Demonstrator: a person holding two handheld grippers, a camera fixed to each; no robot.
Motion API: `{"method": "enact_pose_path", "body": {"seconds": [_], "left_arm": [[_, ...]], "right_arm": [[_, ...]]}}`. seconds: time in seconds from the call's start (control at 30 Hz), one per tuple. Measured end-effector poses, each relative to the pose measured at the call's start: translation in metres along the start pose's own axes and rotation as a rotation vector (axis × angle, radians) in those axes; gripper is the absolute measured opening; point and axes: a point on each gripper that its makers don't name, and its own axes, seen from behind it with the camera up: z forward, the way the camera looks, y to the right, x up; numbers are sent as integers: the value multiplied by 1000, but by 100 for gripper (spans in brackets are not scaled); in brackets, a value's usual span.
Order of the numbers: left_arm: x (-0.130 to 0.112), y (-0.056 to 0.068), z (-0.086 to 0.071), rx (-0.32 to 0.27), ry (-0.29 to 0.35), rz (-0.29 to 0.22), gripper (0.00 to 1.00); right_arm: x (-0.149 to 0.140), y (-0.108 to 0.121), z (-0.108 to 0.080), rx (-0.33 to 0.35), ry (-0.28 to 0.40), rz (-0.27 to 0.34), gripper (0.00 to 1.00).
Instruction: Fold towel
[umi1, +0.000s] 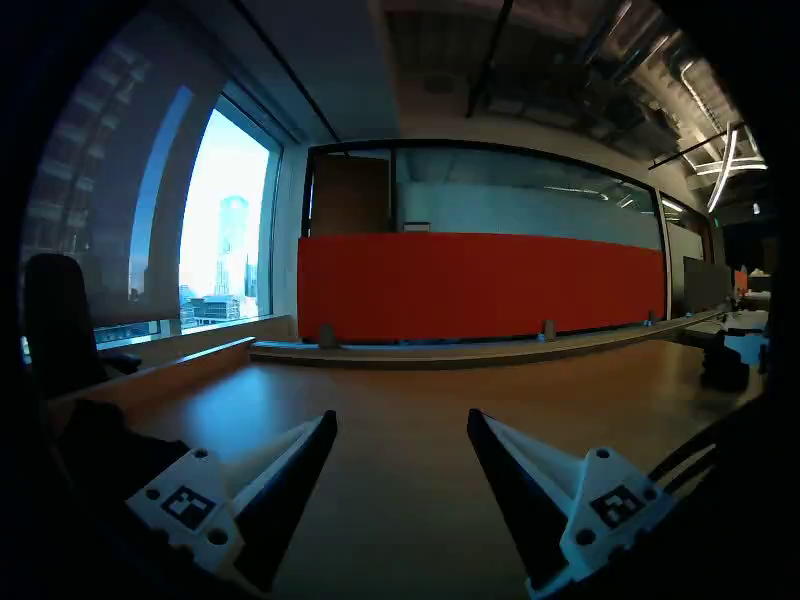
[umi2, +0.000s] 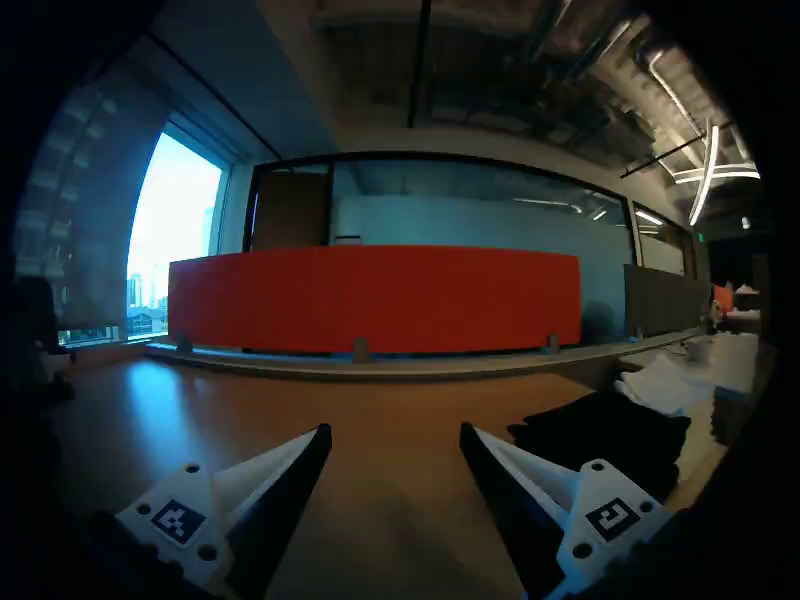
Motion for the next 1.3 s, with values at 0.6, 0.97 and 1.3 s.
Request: {"method": "enact_pose_path", "body": {"seconds": [0.6, 0.97, 1.3], "left_arm": [[3, -1, 0, 0, -1, 0, 97], [5, -2, 0, -1, -2, 0, 97], [6, -3, 0, -1, -1, 0, 97]], "right_arm": [[1, -1, 0, 0, 0, 0, 99], [0, 0, 0, 0, 0, 0, 99], [0, 1, 0, 0, 0, 0, 99]]}}
